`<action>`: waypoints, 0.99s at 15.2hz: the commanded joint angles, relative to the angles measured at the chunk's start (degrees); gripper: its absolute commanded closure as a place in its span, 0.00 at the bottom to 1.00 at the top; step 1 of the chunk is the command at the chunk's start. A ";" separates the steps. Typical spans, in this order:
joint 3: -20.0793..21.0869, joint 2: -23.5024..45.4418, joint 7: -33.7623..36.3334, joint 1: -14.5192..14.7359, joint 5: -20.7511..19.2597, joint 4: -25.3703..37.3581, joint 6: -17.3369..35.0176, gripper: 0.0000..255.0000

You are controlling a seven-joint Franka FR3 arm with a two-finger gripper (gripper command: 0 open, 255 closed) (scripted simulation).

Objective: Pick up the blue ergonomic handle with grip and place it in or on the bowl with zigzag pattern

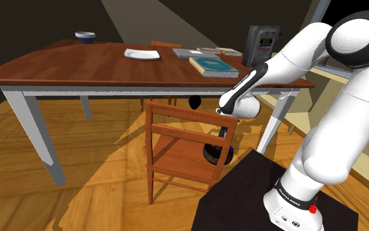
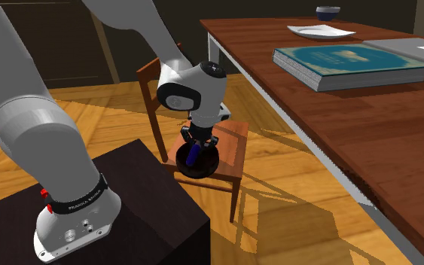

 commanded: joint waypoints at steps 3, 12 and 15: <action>0.01 0.06 -0.06 0.01 0.08 0.03 0.03 1.00; -1.08 -6.95 6.21 -2.31 -9.08 0.15 -5.91 0.00; -0.95 -8.60 7.41 -3.17 -10.86 0.41 -7.63 0.00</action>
